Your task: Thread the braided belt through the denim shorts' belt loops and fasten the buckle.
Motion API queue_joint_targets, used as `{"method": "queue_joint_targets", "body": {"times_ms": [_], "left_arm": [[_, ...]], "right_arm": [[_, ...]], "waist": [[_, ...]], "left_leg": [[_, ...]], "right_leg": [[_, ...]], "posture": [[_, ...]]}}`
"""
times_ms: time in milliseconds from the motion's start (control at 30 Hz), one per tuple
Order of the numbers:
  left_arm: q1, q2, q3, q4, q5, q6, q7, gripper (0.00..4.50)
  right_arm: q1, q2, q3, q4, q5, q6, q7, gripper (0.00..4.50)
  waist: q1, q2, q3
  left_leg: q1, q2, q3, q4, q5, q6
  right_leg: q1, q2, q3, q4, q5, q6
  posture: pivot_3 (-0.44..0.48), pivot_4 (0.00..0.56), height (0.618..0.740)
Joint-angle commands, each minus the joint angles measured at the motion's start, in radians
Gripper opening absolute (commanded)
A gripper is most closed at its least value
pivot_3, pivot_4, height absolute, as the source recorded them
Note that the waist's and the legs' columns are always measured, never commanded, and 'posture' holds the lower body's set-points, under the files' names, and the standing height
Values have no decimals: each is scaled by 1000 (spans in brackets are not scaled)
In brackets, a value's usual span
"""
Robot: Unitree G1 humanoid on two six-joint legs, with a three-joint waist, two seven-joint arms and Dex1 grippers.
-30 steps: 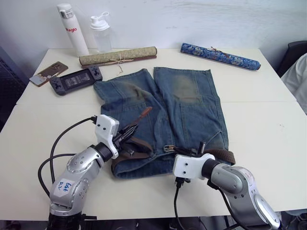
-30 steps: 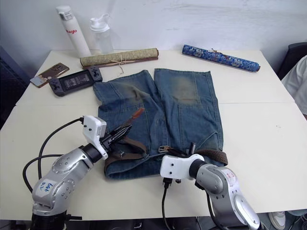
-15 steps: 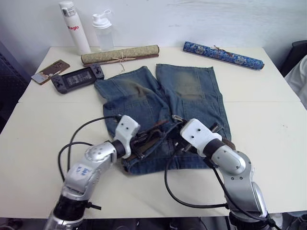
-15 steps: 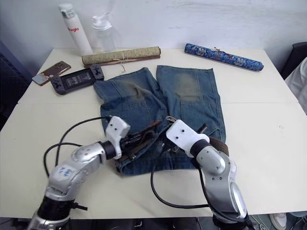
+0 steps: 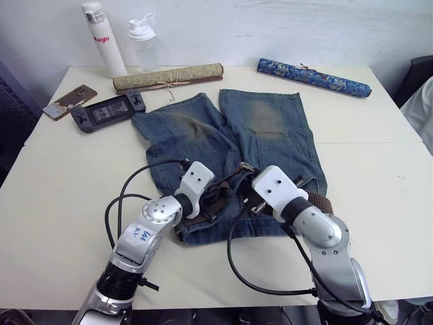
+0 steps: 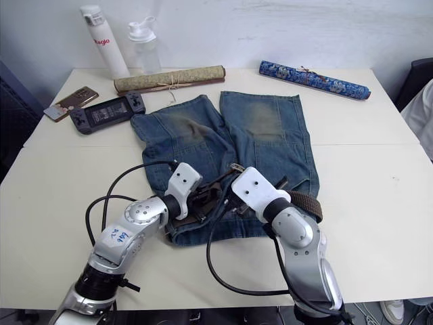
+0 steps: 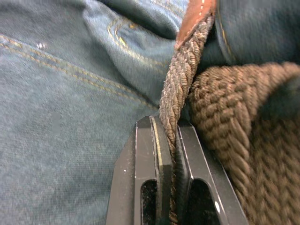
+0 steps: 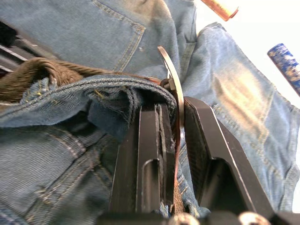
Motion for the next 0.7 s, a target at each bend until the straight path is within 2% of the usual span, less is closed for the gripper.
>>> {"method": "queue_joint_targets", "body": {"times_ms": [33, 233, 400, 700], "left_arm": [[22, -27, 7, -53, -3, -83, -21, 0], [88, -5, 6, -62, 30, -178, -42, 0], [111, -15, 12, -82, 42, -189, -32, 0], [138, -22, 34, -120, 52, -174, -32, 0]], "right_arm": [[-10, 21, 4, -71, 61, 35, 6, 143], [-36, 98, -66, -79, 164, 149, -15, 143], [-74, 161, -132, -85, 253, 256, -44, 143], [-97, 146, -168, -93, 360, 353, -90, 142]], "waist": [[0, 0, 0], [-6, 0, 0], [-16, 0, 0], [-24, 0, 0]], "left_leg": [[0, 0, 0, 0, 0, 0], [0, 1, 0, 0, 0, 0], [0, 1, 0, -1, 0, 0], [0, 0, 0, -1, 0, 1]], "right_leg": [[0, 0, 0, 0, 0, 0], [0, 0, 0, 0, 0, 0], [0, -1, 0, 0, 0, 0], [0, -2, 0, 0, 0, 0]], "posture": [[0, 150, 717], [0, 150, 717], [0, 150, 717], [0, 150, 717]]}}
